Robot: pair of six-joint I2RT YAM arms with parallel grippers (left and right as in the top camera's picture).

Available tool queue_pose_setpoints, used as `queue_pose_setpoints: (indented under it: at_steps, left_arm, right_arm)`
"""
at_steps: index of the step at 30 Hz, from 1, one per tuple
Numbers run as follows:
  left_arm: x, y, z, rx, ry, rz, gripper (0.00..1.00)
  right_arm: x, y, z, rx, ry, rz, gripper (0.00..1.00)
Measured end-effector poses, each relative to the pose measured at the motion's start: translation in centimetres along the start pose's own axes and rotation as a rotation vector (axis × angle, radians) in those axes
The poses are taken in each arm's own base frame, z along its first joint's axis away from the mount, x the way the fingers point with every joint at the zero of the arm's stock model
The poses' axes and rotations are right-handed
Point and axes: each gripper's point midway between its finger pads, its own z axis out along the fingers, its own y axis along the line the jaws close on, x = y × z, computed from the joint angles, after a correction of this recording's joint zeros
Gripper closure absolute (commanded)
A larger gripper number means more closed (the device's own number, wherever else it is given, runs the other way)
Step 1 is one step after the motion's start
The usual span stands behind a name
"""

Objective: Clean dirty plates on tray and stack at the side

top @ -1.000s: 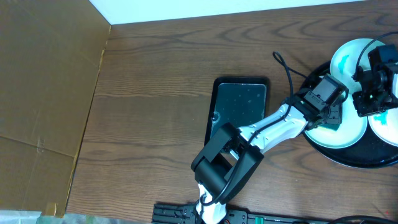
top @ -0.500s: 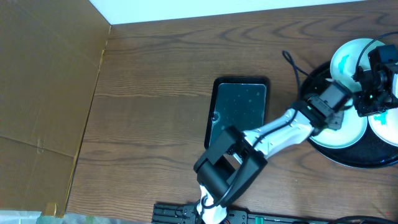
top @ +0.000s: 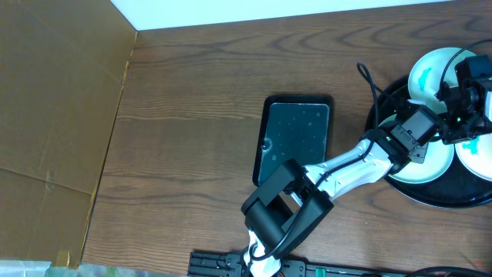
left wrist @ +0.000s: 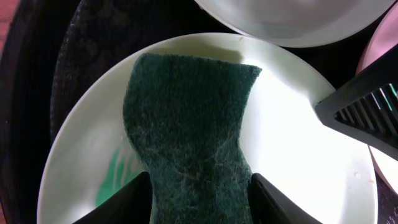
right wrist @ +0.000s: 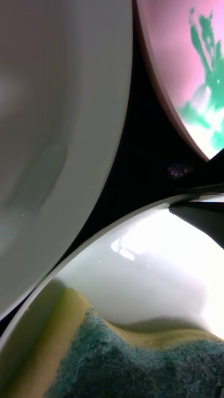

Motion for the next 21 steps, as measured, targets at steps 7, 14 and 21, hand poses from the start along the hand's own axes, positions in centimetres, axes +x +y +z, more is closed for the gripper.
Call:
queue_pose_setpoints:
  at_steps: [7, 14, 21]
  left_arm:
    - [0.0, -0.1, 0.2, 0.002, -0.004, 0.001, 0.56]
    - [0.3, 0.1, 0.8, -0.009, 0.001, 0.003, 0.56]
    - [0.6, 0.4, 1.4, -0.022, 0.007, 0.006, 0.56]
  right_arm:
    - [0.0, 0.0, 0.0, 0.000, 0.000, 0.000, 0.96]
    - [0.0, 0.0, 0.0, 0.000, 0.000, 0.000, 0.96]
    - [0.0, 0.0, 0.0, 0.000, 0.000, 0.000, 0.96]
